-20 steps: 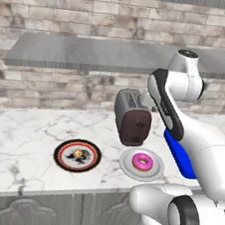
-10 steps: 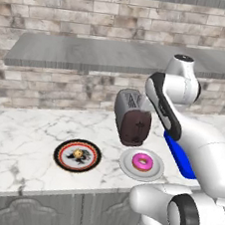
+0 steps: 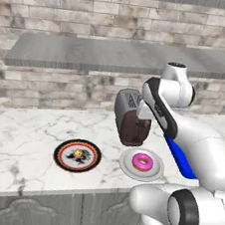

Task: Move the dessert items from the plates to the tray.

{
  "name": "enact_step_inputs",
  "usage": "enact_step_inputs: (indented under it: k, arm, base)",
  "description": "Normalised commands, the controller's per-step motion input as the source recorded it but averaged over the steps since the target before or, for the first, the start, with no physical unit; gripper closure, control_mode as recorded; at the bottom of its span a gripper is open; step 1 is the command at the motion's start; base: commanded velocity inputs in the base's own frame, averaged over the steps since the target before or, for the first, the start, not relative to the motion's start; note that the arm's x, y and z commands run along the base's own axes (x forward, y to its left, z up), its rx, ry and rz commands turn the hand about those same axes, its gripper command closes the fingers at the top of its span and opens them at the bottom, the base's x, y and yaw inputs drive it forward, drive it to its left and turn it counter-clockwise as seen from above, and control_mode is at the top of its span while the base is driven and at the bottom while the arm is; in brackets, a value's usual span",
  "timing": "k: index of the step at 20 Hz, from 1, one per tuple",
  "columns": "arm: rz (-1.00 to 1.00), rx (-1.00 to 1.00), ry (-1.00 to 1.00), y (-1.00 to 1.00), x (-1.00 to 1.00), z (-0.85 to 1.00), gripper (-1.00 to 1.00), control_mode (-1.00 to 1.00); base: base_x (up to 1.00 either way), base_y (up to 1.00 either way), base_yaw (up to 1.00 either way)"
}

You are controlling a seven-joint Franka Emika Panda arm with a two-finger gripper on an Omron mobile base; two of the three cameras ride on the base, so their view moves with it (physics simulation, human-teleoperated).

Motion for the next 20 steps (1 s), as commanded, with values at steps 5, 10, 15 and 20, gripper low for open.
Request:
enact_step_inputs:
  k: [5,10,15,20]
  arm:
    - [0.00,0.00,0.22,0.00,0.01,-0.16,-1.00,-1.00]
    - [0.00,0.00,0.06,-0.02,0.00,-0.47,-1.00,-1.00]
    - [0.00,0.00,0.00,-0.08,0.00,-0.49,-1.00,-1.00]
    - [0.00,0.00,-0.01,-0.08,0.02,-0.25,-1.00,-1.00]
  base:
    - [0.00,0.00,0.00]
    - [0.00,0.00,0.00]
    - [0.00,0.00,0.00]
    - [0.00,0.00,0.00]
